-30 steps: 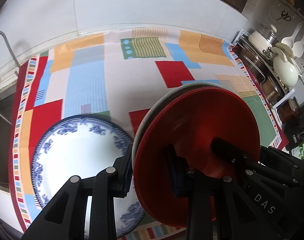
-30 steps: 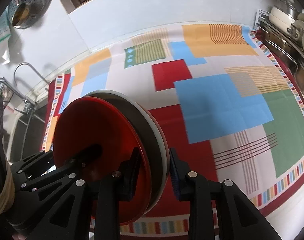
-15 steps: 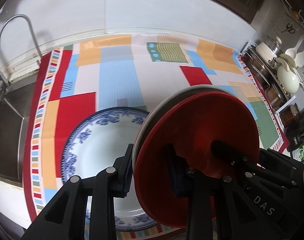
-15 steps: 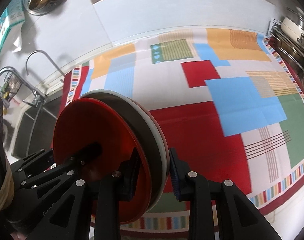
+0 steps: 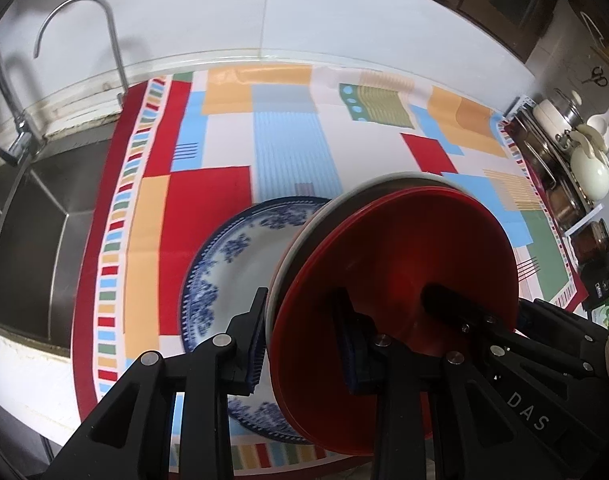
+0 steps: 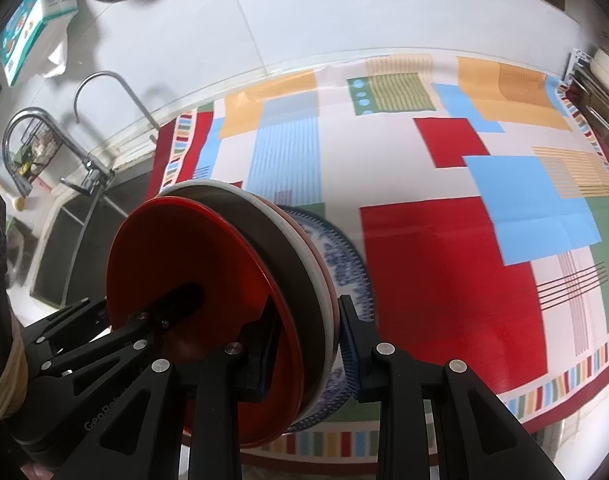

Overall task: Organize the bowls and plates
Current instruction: 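Carry the stacked bowls onto the blue-and-white plate with both grippers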

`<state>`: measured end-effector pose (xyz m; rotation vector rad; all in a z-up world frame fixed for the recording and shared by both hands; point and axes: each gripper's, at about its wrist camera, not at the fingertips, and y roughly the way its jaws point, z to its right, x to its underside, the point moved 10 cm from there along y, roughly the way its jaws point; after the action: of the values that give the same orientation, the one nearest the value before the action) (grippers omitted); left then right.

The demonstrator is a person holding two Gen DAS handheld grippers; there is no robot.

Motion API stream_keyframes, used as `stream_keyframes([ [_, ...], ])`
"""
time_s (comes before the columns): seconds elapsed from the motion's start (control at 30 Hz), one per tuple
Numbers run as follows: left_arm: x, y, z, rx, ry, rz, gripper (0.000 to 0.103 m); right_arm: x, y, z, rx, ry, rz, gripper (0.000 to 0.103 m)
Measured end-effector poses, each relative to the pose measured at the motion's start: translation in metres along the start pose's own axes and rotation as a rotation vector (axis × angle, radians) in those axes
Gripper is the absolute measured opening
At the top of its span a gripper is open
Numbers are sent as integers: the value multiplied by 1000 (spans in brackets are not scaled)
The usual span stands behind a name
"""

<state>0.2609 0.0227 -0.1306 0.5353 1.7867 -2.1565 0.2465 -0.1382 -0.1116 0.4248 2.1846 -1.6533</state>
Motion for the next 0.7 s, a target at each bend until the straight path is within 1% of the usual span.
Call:
stream_keyframes([
  [0.3, 14, 2, -20, -21, -31, -26, 31, 11, 16, -21, -32, -11, -46, 29],
  [0.7, 29, 16, -28, -28, -55, -78, 31, 25, 32, -26, -40, -8, -105, 29],
])
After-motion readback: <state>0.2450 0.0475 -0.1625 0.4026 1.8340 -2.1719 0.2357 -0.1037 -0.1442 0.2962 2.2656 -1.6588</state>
